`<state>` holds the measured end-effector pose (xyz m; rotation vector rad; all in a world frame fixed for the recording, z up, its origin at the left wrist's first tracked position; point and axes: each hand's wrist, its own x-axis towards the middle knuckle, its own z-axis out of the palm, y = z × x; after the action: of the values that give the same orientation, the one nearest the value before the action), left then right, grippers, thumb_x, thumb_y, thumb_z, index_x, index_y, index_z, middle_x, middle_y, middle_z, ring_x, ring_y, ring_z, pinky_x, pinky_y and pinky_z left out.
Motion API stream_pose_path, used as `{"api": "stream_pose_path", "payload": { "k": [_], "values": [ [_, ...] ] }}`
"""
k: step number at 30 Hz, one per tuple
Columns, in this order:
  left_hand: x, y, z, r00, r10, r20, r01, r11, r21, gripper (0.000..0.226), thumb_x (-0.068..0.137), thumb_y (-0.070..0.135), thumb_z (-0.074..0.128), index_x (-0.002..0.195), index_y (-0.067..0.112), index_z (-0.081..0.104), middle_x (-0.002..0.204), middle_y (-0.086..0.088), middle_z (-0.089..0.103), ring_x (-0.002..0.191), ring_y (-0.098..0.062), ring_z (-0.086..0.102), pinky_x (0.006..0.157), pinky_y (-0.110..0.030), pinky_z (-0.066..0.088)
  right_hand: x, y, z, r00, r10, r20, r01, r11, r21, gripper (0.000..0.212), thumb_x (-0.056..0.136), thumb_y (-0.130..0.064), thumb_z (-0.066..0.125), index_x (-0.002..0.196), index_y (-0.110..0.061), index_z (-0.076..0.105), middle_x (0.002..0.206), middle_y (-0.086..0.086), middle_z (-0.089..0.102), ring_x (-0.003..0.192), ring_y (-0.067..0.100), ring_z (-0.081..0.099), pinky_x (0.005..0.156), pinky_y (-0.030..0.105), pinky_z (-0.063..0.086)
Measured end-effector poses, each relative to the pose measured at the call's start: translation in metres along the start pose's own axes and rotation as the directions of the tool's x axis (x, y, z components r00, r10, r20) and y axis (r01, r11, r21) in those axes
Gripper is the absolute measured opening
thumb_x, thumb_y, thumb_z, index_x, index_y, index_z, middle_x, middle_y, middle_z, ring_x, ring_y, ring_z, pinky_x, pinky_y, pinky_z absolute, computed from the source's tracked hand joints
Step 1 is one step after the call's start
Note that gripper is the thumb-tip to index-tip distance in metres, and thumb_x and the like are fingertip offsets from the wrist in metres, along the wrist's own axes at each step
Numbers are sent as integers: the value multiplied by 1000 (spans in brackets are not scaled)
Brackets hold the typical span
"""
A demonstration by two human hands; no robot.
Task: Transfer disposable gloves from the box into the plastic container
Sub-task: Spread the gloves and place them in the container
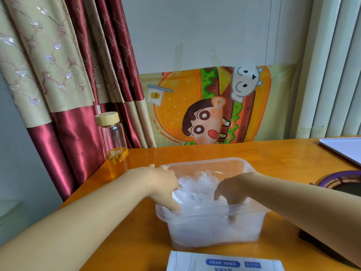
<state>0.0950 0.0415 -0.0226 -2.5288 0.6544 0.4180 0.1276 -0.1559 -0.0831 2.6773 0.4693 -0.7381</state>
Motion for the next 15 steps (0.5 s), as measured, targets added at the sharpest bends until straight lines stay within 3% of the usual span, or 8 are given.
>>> {"api": "stream_pose_path", "payload": {
  "k": [3,7,12,15],
  "values": [
    [-16,-15,2,999,23,-27,-29,979,-204,74,86,67,48,148,28,33,154,4,30,142,-19,20,114,-40,28,-23,-1,-13,995,-33,-93,35,999,20,69,79,-53,68,137,-19,49,144,0,44,134,22,36,112,35,29],
    [-33,-28,7,987,17,-160,-78,920,-384,64,92,56,49,147,25,37,153,7,32,140,-13,30,114,-30,28,-60,-2,-30,956,-52,-290,67,997,43,41,88,-39,63,124,-19,62,127,-3,59,114,16,53,93,23,37],
    [-53,-22,12,921,-28,-390,-162,880,-446,53,93,46,54,142,29,43,144,10,42,130,-8,41,108,-25,33,-98,-8,-38,785,-71,-616,116,993,33,18,89,-34,62,104,-28,69,105,-12,68,82,5,58,75,24,48],
    [-67,0,16,874,-12,-485,-273,814,-512,44,92,40,59,134,33,51,125,16,53,111,0,52,91,-17,43,-127,-33,-30,743,-174,-646,229,974,0,14,90,-33,61,100,-31,69,96,-16,66,71,-2,52,65,15,43]
  ]
}}
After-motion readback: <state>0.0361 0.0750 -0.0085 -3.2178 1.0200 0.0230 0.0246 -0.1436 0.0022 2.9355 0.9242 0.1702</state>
